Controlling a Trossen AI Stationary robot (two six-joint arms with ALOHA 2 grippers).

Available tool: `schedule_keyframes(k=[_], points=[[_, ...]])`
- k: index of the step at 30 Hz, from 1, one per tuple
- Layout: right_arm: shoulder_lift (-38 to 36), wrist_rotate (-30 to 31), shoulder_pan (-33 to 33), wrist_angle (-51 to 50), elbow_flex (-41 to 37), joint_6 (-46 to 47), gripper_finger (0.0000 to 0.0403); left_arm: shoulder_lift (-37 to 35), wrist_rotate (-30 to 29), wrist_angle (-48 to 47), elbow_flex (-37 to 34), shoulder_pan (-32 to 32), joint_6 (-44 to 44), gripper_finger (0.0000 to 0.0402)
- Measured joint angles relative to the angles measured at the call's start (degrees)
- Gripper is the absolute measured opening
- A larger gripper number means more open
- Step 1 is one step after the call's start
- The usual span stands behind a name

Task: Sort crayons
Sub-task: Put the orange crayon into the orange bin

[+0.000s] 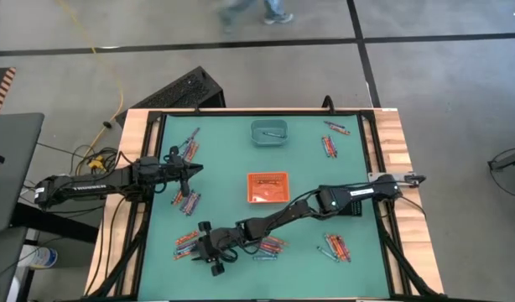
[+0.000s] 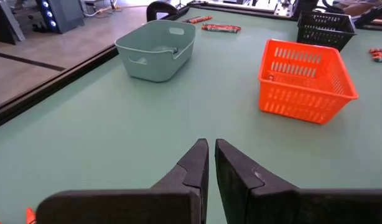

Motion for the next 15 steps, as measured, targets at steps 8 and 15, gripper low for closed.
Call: schedule_keyframes(k=[8,15], points=[[-0.1,0.5,-0.5,0.3,0.0,-1.6,0.0118,0.0,0.0,0.0,0.0,0.0,0.0,0.0017],[-0.1,0.6,-0.4,-1.6,0.0,-0.7,0.0118,0.0,0.0,0.0,0.0,0.0,0.0,0.0017]])
